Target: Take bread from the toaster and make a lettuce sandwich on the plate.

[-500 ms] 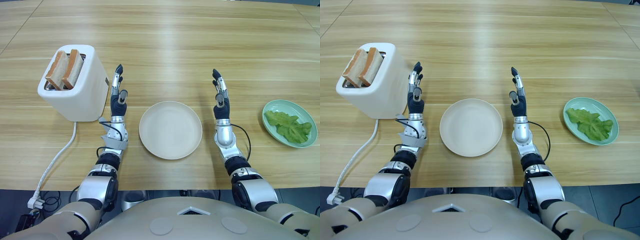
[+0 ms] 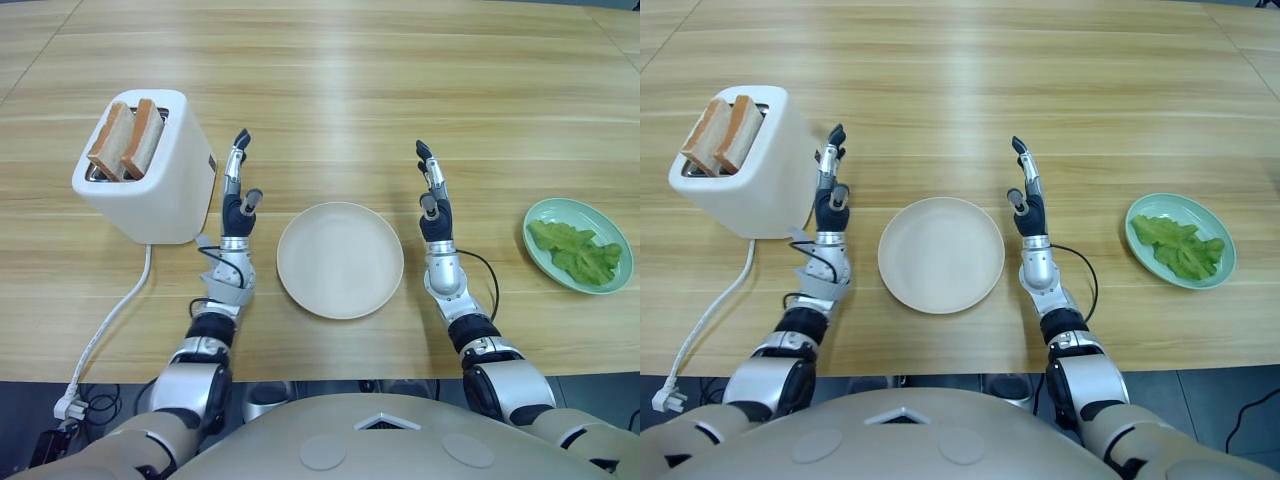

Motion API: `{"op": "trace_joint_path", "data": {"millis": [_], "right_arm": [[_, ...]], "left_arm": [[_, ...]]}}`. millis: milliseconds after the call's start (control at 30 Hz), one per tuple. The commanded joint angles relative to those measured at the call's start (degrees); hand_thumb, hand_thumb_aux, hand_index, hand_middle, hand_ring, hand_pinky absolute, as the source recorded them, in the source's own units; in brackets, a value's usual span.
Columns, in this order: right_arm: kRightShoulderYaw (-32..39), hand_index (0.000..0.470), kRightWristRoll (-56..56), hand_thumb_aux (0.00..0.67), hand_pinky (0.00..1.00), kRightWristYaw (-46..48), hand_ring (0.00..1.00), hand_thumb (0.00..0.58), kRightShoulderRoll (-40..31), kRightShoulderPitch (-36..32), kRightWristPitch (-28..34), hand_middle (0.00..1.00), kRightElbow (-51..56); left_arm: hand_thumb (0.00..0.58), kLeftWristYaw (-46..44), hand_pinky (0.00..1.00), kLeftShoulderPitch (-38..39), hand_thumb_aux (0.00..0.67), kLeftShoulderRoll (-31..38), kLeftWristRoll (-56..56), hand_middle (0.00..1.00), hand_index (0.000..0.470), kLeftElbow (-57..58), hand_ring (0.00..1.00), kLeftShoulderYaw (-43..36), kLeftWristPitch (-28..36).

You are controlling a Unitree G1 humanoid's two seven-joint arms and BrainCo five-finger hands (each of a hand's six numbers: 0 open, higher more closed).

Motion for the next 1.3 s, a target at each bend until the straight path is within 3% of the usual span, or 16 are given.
{"op": "trace_joint_path", "data": {"millis": [33, 133, 267, 367, 733, 1100, 1133, 1167, 1200, 1300], "right_arm": [[0.94, 0.000, -1.38, 0.000, 0.00, -0.32, 0.00, 0.000, -0.31, 0.94, 0.34, 0.00, -1.10], [1.27, 0.000, -1.77, 0.000, 0.00, -0.43, 0.00, 0.000, -0.65, 1.09, 0.33, 0.00, -1.70], [1.33, 0.000, -2.07, 0.000, 0.00, -0.55, 0.00, 0.000, -1.00, 1.16, 0.42, 0.00, -2.13], [1.41, 0.000, -2.30, 0.000, 0.00, -0.64, 0.00, 0.000, -1.08, 1.23, 0.59, 0.00, -2.26], [2.41, 0.000, -2.97, 0.000, 0.00, -0.82, 0.00, 0.000, -0.74, 0.29, 1.37, 0.00, -1.09], [3.60, 0.000, -3.42, 0.000, 0.00, -1.24, 0.00, 0.000, -1.19, -0.04, 1.63, 0.00, -0.30], [3.67, 0.000, -3.42, 0.000, 0.00, -1.24, 0.00, 0.000, -1.22, 0.00, 1.63, 0.00, -0.37], [3.72, 0.000, -3.42, 0.000, 0.00, -1.21, 0.00, 0.000, -1.23, 0.04, 1.63, 0.00, -0.45], [3.75, 0.000, -3.42, 0.000, 0.00, -1.18, 0.00, 0.000, -1.25, 0.09, 1.64, 0.00, -0.52], [3.80, 0.000, -3.38, 0.000, 0.00, -1.12, 0.00, 0.000, -1.32, 0.36, 1.60, 0.00, -0.76]], "left_arm": [[0.000, 4.53, 0.00, 6.20, 0.000, 5.30, 8.97, 0.00, 0.000, -20.35, 0.00, 12.39, 11.64], [0.000, 5.53, 0.00, 10.28, 0.000, 10.85, 9.95, 0.00, 0.000, -22.22, 0.00, 19.75, 18.72], [0.000, 4.70, 0.00, 11.31, 0.000, 18.72, 8.60, 0.00, 0.000, -10.63, 0.00, 22.89, 27.16], [0.000, 3.15, 0.00, 9.22, 0.000, 22.34, 4.67, 0.00, 0.000, -0.68, 0.00, 21.98, 29.66], [0.000, 1.93, 0.00, -2.91, 0.000, 29.62, 2.57, 0.00, 0.000, 22.78, 0.00, 8.00, 32.67], [0.000, 0.16, 0.00, -6.56, 0.000, 30.91, 0.19, 0.00, 0.000, 27.35, 0.00, -1.62, 31.84], [0.209, 0.09, 0.00, -6.57, 0.134, 30.98, 0.03, 0.00, 0.092, 27.37, 0.00, -1.99, 31.85], [0.462, 0.14, 0.00, -6.56, 0.368, 31.14, -0.07, 0.00, 0.253, 27.34, 0.00, -2.36, 31.85], [0.579, 0.33, 0.00, -6.57, 0.641, 31.32, -0.07, 0.00, 0.440, 27.25, 0.00, -2.80, 31.74], [0.580, 1.32, 0.00, -6.38, 0.670, 31.89, 0.28, 0.00, 0.460, 25.52, 0.00, -4.13, 31.74]]}}
